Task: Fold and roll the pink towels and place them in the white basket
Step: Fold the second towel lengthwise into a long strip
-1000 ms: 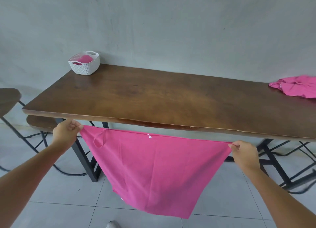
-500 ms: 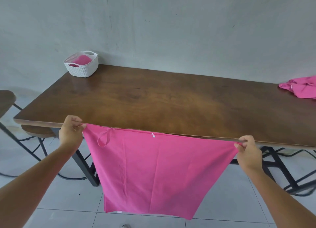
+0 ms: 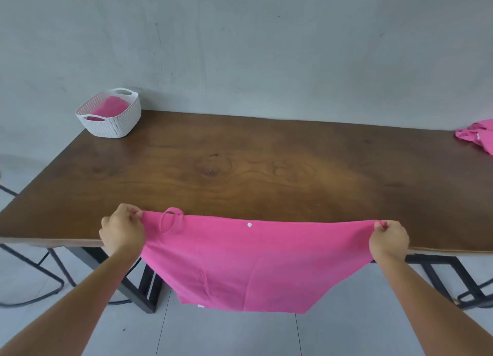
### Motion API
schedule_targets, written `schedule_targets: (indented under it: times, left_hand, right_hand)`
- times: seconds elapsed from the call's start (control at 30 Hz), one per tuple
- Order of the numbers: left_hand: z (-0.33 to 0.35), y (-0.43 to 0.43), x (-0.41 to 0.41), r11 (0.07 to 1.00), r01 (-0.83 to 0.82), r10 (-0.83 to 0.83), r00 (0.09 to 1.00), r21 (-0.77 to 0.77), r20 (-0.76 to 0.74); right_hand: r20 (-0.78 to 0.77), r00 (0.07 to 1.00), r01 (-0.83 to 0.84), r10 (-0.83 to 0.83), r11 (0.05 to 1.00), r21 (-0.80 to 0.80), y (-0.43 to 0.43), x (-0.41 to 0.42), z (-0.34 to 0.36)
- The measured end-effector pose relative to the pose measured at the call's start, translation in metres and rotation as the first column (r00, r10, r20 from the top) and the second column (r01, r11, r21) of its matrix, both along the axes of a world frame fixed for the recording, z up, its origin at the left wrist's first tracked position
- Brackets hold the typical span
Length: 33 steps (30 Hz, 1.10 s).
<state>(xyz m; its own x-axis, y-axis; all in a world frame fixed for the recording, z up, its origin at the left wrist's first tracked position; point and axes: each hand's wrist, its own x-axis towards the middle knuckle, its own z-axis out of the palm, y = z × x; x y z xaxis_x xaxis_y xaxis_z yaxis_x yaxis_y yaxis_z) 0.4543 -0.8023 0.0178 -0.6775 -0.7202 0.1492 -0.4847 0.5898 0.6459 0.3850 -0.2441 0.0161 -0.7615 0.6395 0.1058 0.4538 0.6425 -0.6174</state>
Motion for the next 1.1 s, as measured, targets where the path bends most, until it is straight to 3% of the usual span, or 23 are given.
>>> schedule_targets:
  times: [0.13,0.4,1.1]
  left_hand:
    - [-0.011,-0.002,-0.024,0.992,0.0,0.008,0.998,-0.124,0.064]
    - [-0.018,-0.014,-0.069,0.988,0.043,-0.019,0.986,-0.148,0.163]
    - [-0.014,-0.01,-0.231,0.995,0.009,0.002,0.995,-0.104,0.104]
  right_hand:
    - [0.085,0.995,0.042,-0.055,0.988,0.149,-0.008,-0.019,-0.015]
    - [0.096,0.995,-0.021,-0.004,0.965,0.26,-0.017,-0.055,-0.016]
    - [0.108,0.994,-0.017,-0.012,0.965,0.261,-0.016,-0.223,-0.022]
